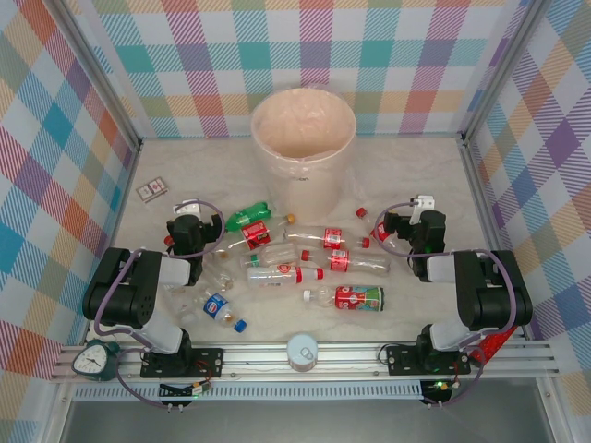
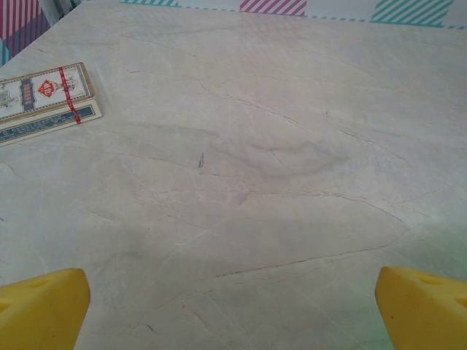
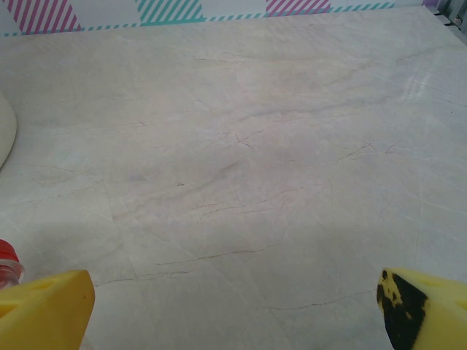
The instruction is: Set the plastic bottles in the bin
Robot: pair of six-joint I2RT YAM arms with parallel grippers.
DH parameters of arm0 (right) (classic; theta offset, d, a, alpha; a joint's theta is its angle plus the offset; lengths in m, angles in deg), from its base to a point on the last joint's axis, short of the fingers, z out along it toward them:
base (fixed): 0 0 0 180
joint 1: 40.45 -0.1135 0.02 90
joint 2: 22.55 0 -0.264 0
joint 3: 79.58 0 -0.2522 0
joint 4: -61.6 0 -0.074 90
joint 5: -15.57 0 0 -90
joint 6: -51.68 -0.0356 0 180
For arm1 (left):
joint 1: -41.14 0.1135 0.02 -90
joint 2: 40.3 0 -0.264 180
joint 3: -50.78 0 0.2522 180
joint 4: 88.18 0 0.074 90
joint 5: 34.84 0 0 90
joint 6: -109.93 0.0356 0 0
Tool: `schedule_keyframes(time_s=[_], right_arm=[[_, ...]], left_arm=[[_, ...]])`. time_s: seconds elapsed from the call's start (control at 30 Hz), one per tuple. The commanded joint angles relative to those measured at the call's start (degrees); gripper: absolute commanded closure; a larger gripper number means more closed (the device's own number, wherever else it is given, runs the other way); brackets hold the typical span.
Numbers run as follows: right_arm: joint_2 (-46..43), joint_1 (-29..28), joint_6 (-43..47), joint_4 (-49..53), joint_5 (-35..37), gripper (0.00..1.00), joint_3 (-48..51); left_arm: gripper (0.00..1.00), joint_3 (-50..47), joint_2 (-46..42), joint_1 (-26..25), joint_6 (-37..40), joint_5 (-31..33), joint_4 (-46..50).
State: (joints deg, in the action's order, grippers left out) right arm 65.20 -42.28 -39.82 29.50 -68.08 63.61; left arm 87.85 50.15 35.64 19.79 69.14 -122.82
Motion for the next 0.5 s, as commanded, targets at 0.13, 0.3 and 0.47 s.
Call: schedule_keyframes(time_s=[0.13, 0.3, 0.47], right_arm=[[-0.1, 0.4, -0.6, -1.8, -0.8, 0.01, -0.1], [0.0, 0.5, -0.8, -1.2, -1.2, 0.01, -0.4], [0.0, 0.7, -0.9, -1.2, -1.6, 0.01, -0.4]], left_arm=[[0.0, -0.4, 0.0, 0.0, 0.6, -0.4, -2.1], [0.0, -0.2, 0.1, 0.0, 0.7, -0.4, -1.9], [0.0, -0.1, 0.1, 0.2, 0.6, -0.7, -1.6]])
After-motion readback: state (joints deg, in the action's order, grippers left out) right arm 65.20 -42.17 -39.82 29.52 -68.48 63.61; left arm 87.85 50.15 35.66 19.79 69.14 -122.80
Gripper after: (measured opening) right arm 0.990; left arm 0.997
